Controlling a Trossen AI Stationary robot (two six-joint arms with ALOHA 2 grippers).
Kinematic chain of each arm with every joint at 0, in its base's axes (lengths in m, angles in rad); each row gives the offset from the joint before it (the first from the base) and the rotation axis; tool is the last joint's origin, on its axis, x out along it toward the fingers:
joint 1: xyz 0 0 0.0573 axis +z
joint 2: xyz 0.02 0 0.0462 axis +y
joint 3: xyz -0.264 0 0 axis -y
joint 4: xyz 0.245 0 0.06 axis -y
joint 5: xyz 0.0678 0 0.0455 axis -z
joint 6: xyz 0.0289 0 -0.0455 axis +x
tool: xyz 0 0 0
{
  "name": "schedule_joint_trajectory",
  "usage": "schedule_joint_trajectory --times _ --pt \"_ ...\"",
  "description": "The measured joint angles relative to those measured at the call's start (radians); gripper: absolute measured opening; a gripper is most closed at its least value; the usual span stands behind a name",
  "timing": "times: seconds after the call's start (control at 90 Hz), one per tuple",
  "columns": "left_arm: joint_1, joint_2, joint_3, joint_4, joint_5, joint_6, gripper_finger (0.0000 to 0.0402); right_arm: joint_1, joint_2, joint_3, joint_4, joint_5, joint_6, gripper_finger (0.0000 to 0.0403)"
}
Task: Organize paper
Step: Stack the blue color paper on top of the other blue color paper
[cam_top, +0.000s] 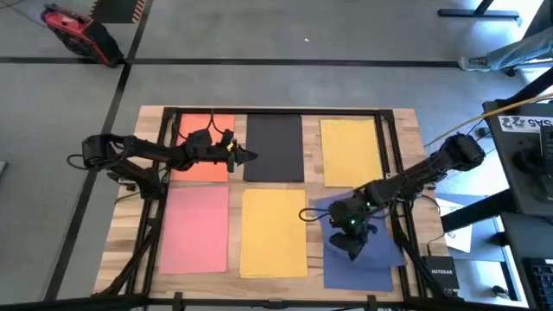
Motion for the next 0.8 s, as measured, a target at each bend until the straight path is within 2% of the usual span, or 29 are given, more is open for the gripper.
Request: schedule_joint_trajectory --times 0.156,0.278,0.4,0.5,0.7,0.8 --pt "0.000 0.000 0.000 -0.001 0.000 0.003 0.0000 0.073 0.000 -0.043 0.225 0.141 0.153 0.0000" --pt "0.000 0.000 0.000 -0.001 0.000 0.007 0.0000 0.125 0.000 -0.047 0.206 0.229 0.159 0.0001" --pt "0.001 0.000 0.000 -0.001 0.000 0.006 0.0000 0.168 0.000 -0.046 0.150 0.248 0.149 0.0018" --pt "0.001 0.000 0.000 -0.001 0.000 0.005 0.0000 0.199 0.000 -0.047 0.113 0.248 0.145 0.0055" --pt "0.001 0.000 0.000 -0.001 0.000 0.004 0.0000 0.213 0.000 -0.047 0.120 0.262 0.142 0.0158" --pt "0.001 0.000 0.000 -0.001 -0.001 0.004 0.0000 0.211 0.000 -0.047 0.122 0.275 0.126 0.0189"
